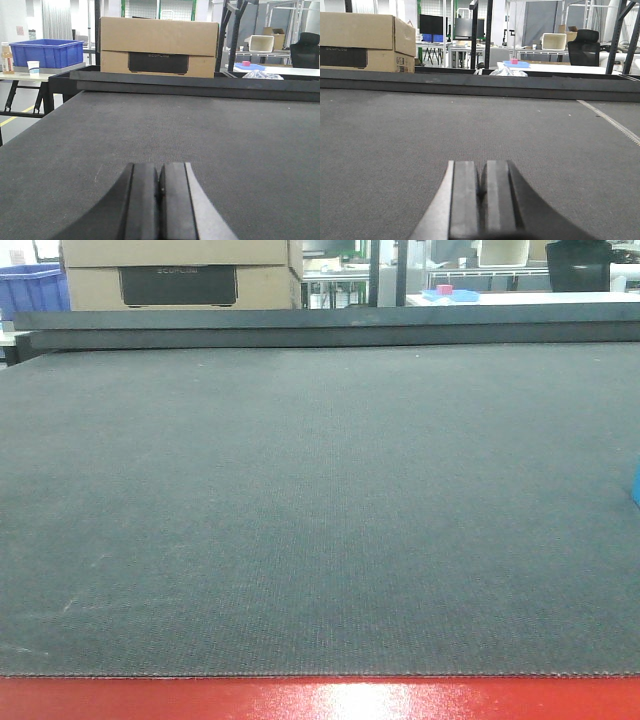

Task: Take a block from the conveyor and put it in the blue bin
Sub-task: 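Lower both grippers toward the green and blue blocks on the conveyor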

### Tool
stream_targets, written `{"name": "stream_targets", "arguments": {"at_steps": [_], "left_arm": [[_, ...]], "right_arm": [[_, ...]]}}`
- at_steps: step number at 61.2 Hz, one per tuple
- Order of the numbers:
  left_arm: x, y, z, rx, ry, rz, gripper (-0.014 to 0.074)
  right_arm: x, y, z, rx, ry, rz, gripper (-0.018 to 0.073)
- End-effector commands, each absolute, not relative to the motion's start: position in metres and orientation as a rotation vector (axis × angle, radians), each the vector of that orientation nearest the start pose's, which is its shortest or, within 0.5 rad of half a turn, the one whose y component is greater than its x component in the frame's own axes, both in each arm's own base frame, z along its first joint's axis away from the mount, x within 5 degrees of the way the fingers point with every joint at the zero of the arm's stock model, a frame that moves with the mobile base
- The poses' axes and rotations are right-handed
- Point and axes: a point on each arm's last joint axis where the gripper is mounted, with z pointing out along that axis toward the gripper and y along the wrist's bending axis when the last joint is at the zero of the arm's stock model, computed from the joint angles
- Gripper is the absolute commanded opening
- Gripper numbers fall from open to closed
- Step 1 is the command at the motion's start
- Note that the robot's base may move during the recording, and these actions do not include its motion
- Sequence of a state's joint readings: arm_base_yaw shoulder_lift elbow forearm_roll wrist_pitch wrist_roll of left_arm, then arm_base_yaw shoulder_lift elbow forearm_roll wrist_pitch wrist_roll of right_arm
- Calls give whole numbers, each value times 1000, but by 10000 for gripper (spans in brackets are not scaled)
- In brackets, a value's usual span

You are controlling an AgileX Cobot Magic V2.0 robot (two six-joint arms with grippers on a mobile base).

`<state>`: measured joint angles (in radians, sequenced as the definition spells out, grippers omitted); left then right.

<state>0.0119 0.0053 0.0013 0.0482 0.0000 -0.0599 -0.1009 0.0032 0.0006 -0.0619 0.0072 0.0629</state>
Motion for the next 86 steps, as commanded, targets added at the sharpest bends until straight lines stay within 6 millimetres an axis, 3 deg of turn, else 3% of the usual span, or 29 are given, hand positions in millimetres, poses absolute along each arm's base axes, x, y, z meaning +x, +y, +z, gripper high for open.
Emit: {"name": "stream_targets", "arguments": {"at_steps": [1, 51, 61, 66, 78, 86], "left_arm": [[56, 1, 215, -20, 1465, 4, -111], [56, 1, 215, -16, 1463, 7, -111], [55, 1, 221, -16, 1448, 7, -111], [51, 1, 237, -18, 1432, 9, -111], [35, 2, 286, -32, 1481, 18, -111], [33, 3, 320, -39, 1543, 21, -111]], "right_arm": [[56, -6, 214, 79, 1474, -81, -162], [56, -6, 214, 79, 1474, -81, -162], [55, -5, 223, 70, 1378, -80, -162], [51, -5, 239, 68, 1340, -81, -162], [30, -3, 300, 68, 1234, -88, -162], [21, -3, 330, 84, 1323, -93, -162]]}}
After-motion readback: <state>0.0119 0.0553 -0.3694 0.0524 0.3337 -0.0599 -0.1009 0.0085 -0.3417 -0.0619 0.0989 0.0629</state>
